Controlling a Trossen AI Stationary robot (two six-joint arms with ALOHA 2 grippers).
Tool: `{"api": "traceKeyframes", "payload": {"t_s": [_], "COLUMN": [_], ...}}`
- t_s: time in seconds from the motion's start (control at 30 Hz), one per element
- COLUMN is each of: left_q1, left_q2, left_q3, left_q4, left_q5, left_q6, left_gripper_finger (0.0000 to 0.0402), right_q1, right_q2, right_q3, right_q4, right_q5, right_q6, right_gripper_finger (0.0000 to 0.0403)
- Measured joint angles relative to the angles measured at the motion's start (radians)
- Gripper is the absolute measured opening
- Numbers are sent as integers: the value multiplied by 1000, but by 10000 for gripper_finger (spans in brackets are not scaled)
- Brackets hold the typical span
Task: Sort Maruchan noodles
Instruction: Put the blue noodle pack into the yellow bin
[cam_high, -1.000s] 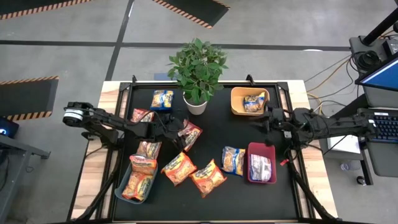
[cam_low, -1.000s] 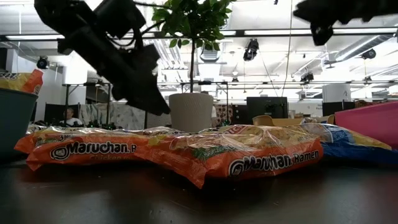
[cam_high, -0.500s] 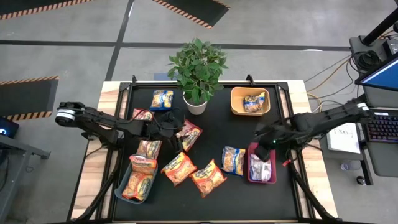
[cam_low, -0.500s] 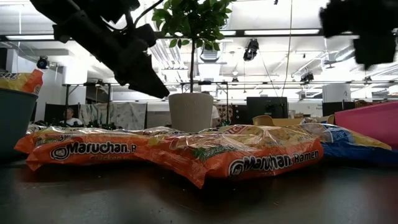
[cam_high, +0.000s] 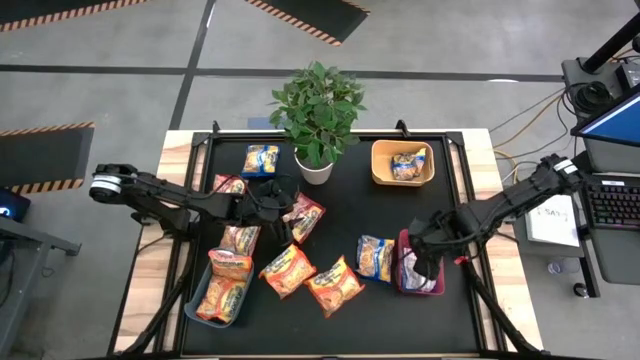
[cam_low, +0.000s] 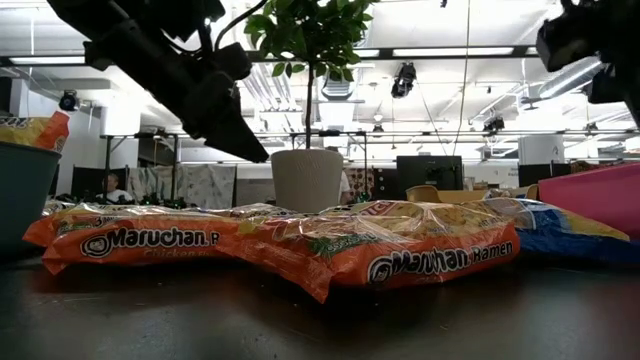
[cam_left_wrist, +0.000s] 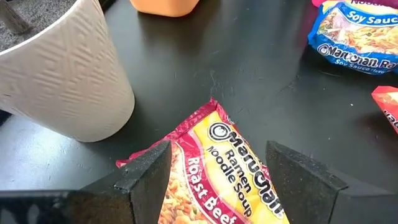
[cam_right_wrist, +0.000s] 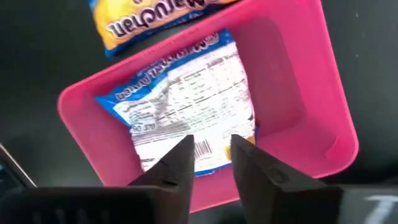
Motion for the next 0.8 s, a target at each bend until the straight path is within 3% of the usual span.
{"api": "traceKeyframes", "payload": {"t_s": [0.37,0.7,0.8], "left_q1": [0,0,0], "left_q2": [1,1,1], "left_q3": [-9,-13,-13], "left_q4": [1,3,3], "left_q5": [0,0,0], "left_q6": [0,-4,-4], "left_gripper_finger": [242,242,242], "right_q1": [186,201,171], "right_q2": [127,104,34], "right_q3": [-25,-10,22], "right_q4": [69,73,71], "right_q5": [149,163,248], "right_q6": [-70,-26,-13], "right_gripper_finger": [197,191,185]}}
